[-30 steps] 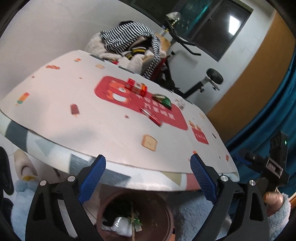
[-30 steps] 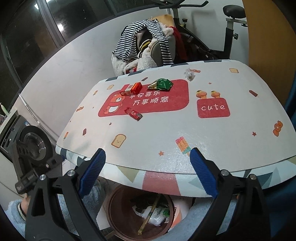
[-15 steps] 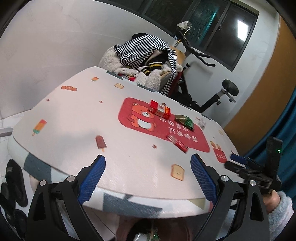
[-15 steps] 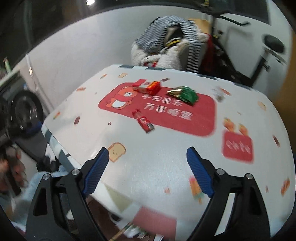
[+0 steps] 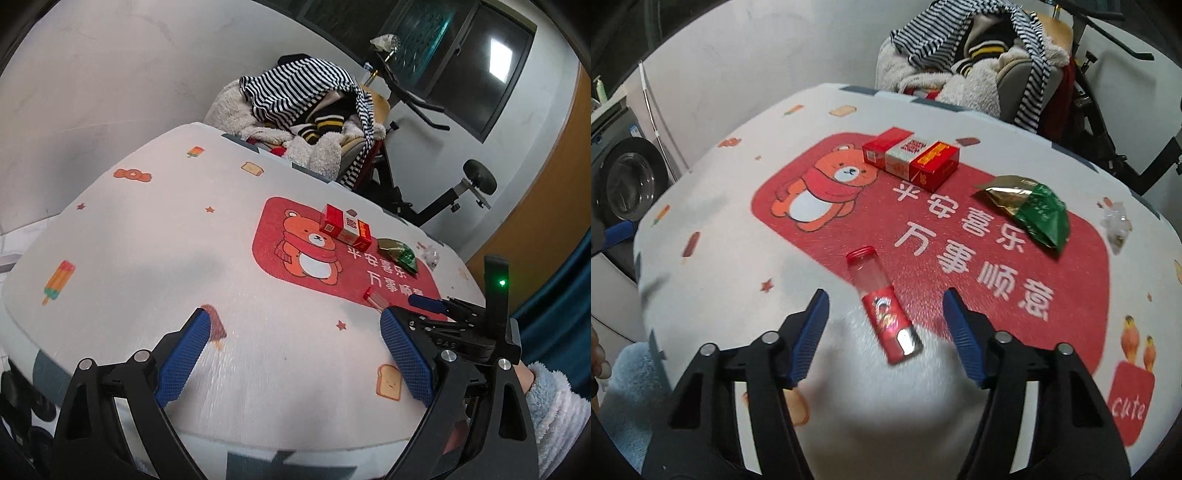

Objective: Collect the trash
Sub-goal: 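Reach the open right tool toward the red lighter on the mat, then grasp the red lighter with the right tool while the left tool grasps the red cigarette pack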

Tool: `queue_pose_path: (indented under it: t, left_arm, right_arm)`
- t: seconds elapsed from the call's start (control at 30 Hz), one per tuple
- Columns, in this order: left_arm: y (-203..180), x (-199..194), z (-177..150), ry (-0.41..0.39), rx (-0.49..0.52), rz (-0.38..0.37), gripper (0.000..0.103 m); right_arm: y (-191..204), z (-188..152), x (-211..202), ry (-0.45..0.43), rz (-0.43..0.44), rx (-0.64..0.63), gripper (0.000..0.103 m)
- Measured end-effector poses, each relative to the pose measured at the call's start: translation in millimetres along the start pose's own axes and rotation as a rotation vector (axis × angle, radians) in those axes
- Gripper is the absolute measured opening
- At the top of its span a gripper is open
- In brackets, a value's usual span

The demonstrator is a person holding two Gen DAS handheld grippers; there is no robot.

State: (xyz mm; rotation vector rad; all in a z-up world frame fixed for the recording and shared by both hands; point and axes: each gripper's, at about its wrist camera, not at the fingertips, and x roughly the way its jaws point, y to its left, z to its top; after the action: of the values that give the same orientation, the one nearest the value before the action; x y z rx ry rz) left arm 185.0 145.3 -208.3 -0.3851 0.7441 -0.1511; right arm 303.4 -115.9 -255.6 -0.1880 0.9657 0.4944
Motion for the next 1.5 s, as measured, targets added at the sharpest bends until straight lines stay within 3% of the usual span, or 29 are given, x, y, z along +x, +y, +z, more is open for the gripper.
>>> queue_pose_path:
  t: [0.2, 0.27, 0.3, 0.33, 0.4, 0.6, 0.77, 1.0, 1.3, 1.5]
  left_arm:
    - [-5, 25, 7, 0.021, 0.001, -0.009, 0.093]
    - [-10, 31, 9, 0.026, 0.015, -0.010, 0.093]
    - [-14, 34, 9, 0.029, 0.025, -0.010, 0.093]
    - [-16, 37, 10, 0.032, 0.029, -0.011, 0.093]
    - [-22, 44, 12, 0.043, 0.043, -0.014, 0.094]
    - [-55, 80, 28, 0.097, 0.167, -0.004, 0.097]
    - [-93, 132, 50, 0.142, 0.323, -0.013, 0.097]
    - [-123, 211, 79, 0.210, 0.430, -0.005, 0.097]
    - [-126, 272, 95, 0.227, 0.434, 0.125, 0.097]
    - [-121, 290, 98, 0.283, 0.403, 0.140, 0.097]
  right_arm:
    - [9, 4, 22, 0.034, -0.037, -0.039, 0.049]
    - [6, 3, 22, 0.034, -0.018, -0.043, 0.041]
    - [6, 2, 21, 0.037, -0.016, -0.046, 0.031]
    - [4, 0, 20, 0.037, -0.015, -0.046, 0.030]
    - [2, -1, 19, 0.034, -0.002, -0.034, 0.029]
    - [-33, -10, -19, -0.102, 0.046, 0.167, 0.028]
    - [-68, -22, -46, -0.189, 0.011, 0.302, 0.027]
    - [-108, -35, -71, -0.237, -0.039, 0.376, 0.027]
    - [-128, -51, -92, -0.263, -0.038, 0.389, 0.027]
    - [-129, -56, -91, -0.253, -0.032, 0.397, 0.027]
